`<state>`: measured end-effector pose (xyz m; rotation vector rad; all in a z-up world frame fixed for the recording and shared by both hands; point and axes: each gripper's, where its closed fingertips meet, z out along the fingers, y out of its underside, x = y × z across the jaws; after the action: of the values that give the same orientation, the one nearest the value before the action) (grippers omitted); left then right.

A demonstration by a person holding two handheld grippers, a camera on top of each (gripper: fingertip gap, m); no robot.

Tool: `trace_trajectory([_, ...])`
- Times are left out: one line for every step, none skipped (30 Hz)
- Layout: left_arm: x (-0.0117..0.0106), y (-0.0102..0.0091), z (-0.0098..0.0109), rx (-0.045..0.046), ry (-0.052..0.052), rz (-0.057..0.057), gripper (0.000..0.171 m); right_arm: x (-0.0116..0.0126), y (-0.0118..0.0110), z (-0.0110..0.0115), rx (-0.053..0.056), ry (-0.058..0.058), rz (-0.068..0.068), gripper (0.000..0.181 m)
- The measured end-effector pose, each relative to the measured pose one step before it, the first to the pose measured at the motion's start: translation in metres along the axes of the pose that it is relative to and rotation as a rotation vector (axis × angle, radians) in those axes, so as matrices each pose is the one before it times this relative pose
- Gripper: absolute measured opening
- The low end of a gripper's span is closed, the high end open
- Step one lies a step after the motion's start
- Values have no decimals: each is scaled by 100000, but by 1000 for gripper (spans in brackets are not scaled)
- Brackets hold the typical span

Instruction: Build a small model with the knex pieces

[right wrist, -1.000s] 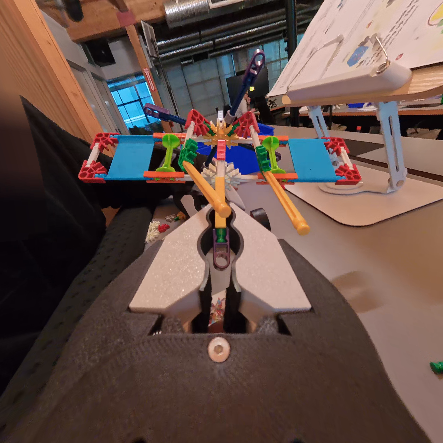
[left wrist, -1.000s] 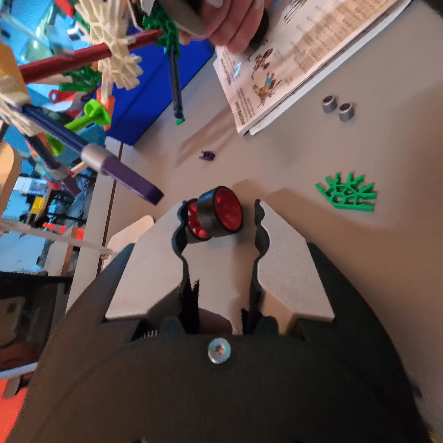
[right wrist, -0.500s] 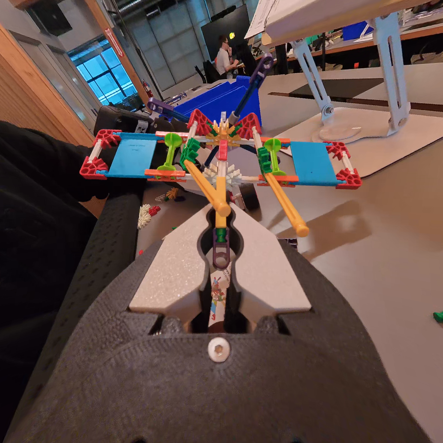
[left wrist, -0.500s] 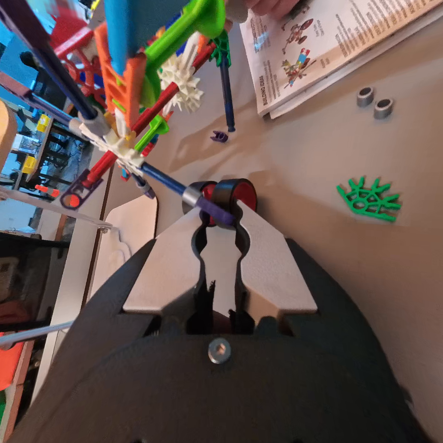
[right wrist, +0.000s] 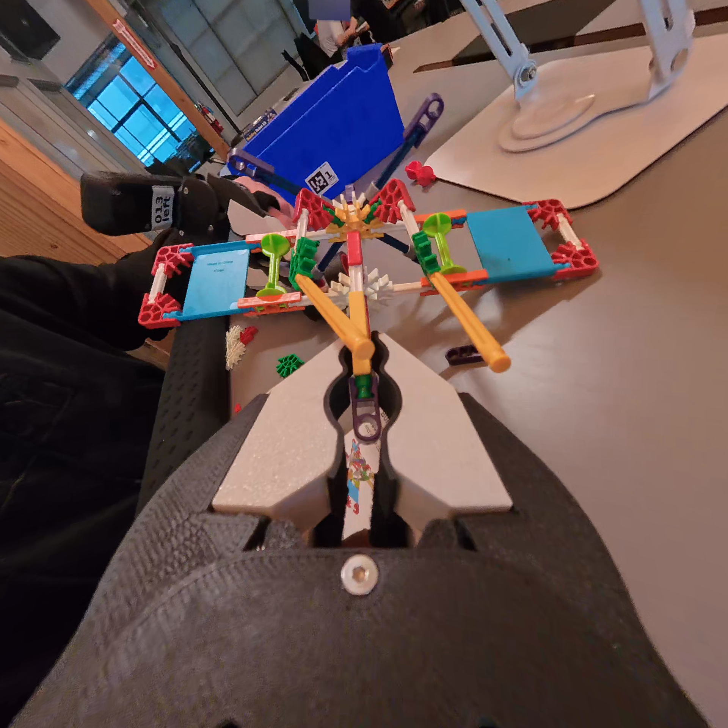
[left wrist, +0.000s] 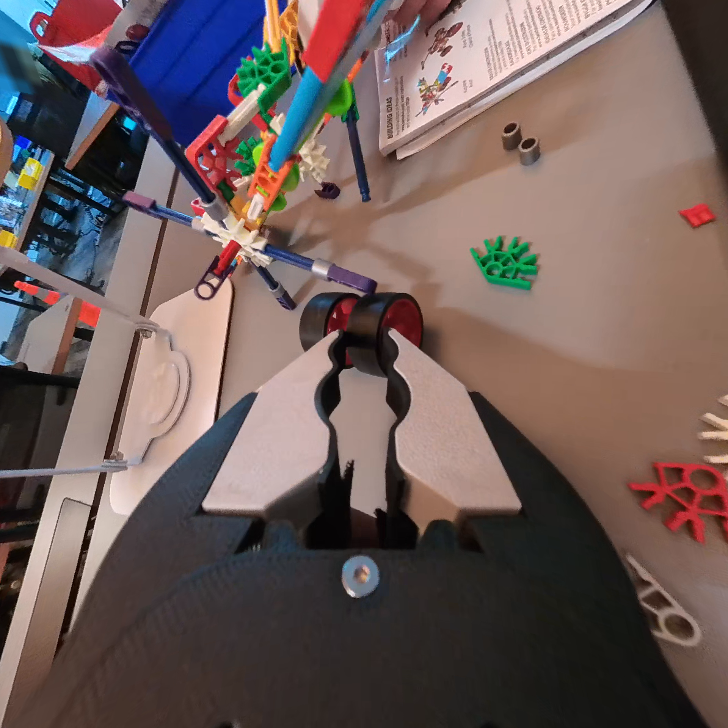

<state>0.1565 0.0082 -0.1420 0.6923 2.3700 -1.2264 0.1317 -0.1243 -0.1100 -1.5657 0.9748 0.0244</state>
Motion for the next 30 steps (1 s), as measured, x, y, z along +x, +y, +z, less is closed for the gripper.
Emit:
trace_trajectory([94, 15, -119, -56, -202, 594, 15, 185, 155, 25, -838, 845, 1916, 4])
trace_trajectory([125, -138, -158, 945, 472, -449, 15, 261, 148, 22, -701, 1563, 1506, 6])
trace_trajectory([53, -120, -153, 995, 443, -1301, 15, 335, 132, -1, -491, 2060, 1181, 8])
trace_trajectory([-36, 24, -139, 266, -182, -532, 15, 335, 156, -15, -827, 2016, 1170, 10])
trace_trajectory([-116, 174, -124, -682, -782, 587, 15, 290, 177, -26, -1053, 2109, 600, 12])
trace_trajectory([-56, 133, -125, -483, -460, 556, 15, 274, 164, -57, -1296, 2180, 154, 14])
trace_trajectory([40, 20, -138, 198, -64, -151, 15, 87, -55, -102, -48, 1454, -130, 17])
trace_trajectory([-14, -61, -136, 541, -381, -749, 15, 102, -42, -140, -404, 1746, 34, 21])
trace_trajectory([-152, 38, -141, -185, -1152, -940, 15, 112, 150, -171, -1981, 2149, -725, 28])
trace_trajectory([-91, -66, -176, 456, -753, -470, 15, 278, 90, -278, -1443, 2935, -855, 34])
trace_trajectory([-52, -257, -240, 1799, -208, -1547, 15, 343, 24, -323, -520, 2746, 315, 39])
trace_trajectory([45, -354, -260, 2417, 738, -2738, 14, 201, 295, -343, -2020, 1978, 155, 44])
trace_trajectory([1, -244, -271, 1911, 626, -2582, 14, 83, 384, -403, -2373, 2099, -1536, 47])
trace_trajectory([-101, -222, -316, 1998, 114, -2449, 14, 130, 226, -431, -884, 3177, -1985, 49])
trace_trajectory([-100, -417, -364, 3170, 613, -3547, 14, 52, 354, -410, -1690, 3101, -1677, 51])
trace_trajectory([-34, -422, -370, 3114, 1200, -3916, 14, -33, 558, -465, -3024, 2741, -2095, 56])
trace_trajectory([-72, -449, -399, 3110, 881, -3386, 14, 269, 404, -625, -1826, 4844, -2273, 58])
trace_trajectory([9, -625, -469, 3862, 1406, -3641, 14, 485, 425, -828, -1911, 6841, -2940, 58])
trace_trajectory([217, -770, -557, 4310, 2736, -3741, 14, 68, 316, -1009, -1220, 5345, -4312, 57])
trace_trajectory([443, -955, -631, 5146, 3739, -3412, 14, -17, -421, -1288, 2854, 6702, -5009, 53])
trace_trajectory([496, -1161, -659, 5884, 3698, -3681, 14, -488, -843, -1436, 4350, 5925, -7067, 53])
trace_trajectory([508, -1318, -557, 6121, 3225, -4048, 14, -1328, -1149, -1393, 4934, 2647, -9604, 49])
trace_trajectory([855, -1343, -377, 5703, 4700, -3718, 14, -1754, -1641, -1171, 6452, 2146, -11153, 48])
trace_trajectory([1051, -1227, -147, 4870, 5044, -2644, 14, -2072, -1907, -739, 6280, 1133, -10645, 49])
trace_trajectory([943, -1015, 101, 3991, 3907, -2136, 14, -2178, -1700, -177, 3739, 331, -8836, 53])
trace_trajectory([894, -745, 302, 2820, 3903, -2525, 14, -2030, -1453, 265, 1697, 408, -8219, 60])
trace_trajectory([889, -676, 402, 3278, 4344, -3067, 14, -1958, -1677, 455, 3532, 454, -7789, 66])
trace_trajectory([827, -508, 479, 3262, 4462, -3277, 14, -1973, -1633, 688, 4030, -903, -5965, 76])
trace_trajectory([698, -284, 504, 2552, 4154, -3672, 14, -1664, -1067, 898, 704, -1022, -5383, 85])
trace_trajectory([688, -127, 505, 1871, 4169, -3284, 14, -980, -771, 898, -452, 1322, -5488, 93])
